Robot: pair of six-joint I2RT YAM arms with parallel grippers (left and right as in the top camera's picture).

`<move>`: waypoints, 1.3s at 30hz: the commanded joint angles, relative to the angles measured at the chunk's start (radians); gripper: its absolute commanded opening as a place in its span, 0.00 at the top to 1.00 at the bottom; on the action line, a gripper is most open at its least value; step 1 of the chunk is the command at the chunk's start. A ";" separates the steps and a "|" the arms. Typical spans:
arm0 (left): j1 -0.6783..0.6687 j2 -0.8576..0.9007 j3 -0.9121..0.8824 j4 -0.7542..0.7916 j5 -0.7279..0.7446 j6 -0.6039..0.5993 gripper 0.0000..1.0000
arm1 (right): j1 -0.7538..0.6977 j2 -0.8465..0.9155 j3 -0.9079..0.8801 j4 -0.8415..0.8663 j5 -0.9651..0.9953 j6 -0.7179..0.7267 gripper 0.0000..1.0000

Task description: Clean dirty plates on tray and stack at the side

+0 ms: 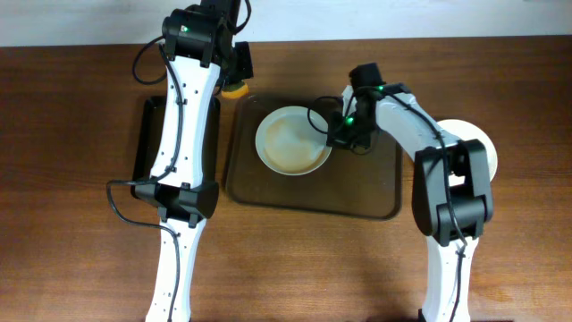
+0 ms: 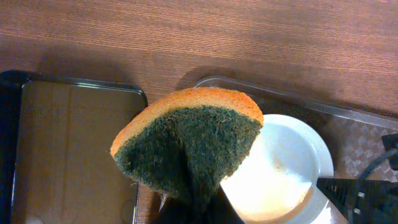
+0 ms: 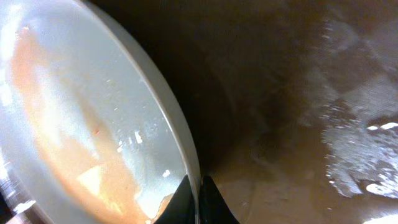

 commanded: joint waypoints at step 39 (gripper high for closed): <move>-0.001 -0.011 -0.004 0.000 0.003 0.019 1.00 | -0.713 -0.467 -0.052 -0.310 0.435 0.037 0.96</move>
